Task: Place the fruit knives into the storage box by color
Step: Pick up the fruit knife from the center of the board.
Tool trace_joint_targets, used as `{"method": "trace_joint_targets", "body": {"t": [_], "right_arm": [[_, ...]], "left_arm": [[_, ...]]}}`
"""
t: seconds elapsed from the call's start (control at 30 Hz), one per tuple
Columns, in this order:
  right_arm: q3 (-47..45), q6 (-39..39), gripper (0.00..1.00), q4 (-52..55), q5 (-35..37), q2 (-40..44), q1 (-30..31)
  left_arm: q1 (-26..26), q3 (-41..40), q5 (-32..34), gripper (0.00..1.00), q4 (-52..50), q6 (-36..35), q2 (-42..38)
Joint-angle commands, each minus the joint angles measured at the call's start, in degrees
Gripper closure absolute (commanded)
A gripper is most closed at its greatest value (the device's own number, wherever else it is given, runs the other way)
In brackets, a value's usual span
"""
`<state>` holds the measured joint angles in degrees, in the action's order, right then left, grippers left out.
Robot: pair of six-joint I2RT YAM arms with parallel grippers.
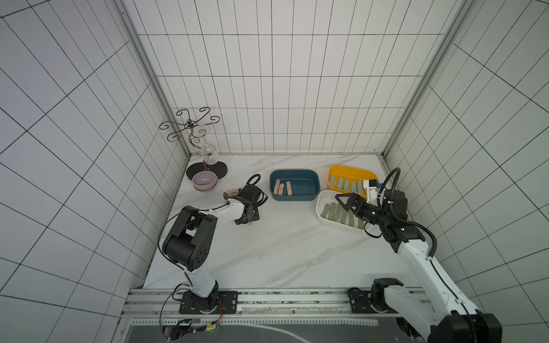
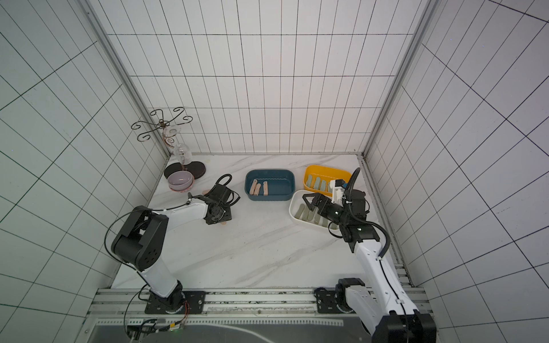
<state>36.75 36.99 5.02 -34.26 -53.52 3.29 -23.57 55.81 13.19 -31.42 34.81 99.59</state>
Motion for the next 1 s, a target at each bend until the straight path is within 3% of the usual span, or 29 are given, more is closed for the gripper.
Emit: {"method": "trace_joint_targets", "body": {"t": [0.0, 0.07, 0.43, 0.97], "right_arm": [[-1.2, -0.3, 0.00, -1.0, -0.7, 1.1, -0.1], [-1.3, -0.3, 0.00, -1.0, -0.5, 1.1, -0.2], [-0.4, -0.6, 0.00, -1.1, -0.7, 0.2, -0.2], [-0.8, -0.5, 0.00, -1.1, -0.3, 0.4, -0.3]], "left_arm": [[0.2, -0.5, 3.5, 0.45, -3.2, 2.2, 2.4], [0.3, -0.7, 4.0, 0.53, -3.2, 2.7, 2.6], [0.3, -2.0, 2.9, 0.74, -2.9, 4.0, 1.0], [0.3, -2.0, -0.7, 0.83, -2.6, 2.0, -8.4]]}}
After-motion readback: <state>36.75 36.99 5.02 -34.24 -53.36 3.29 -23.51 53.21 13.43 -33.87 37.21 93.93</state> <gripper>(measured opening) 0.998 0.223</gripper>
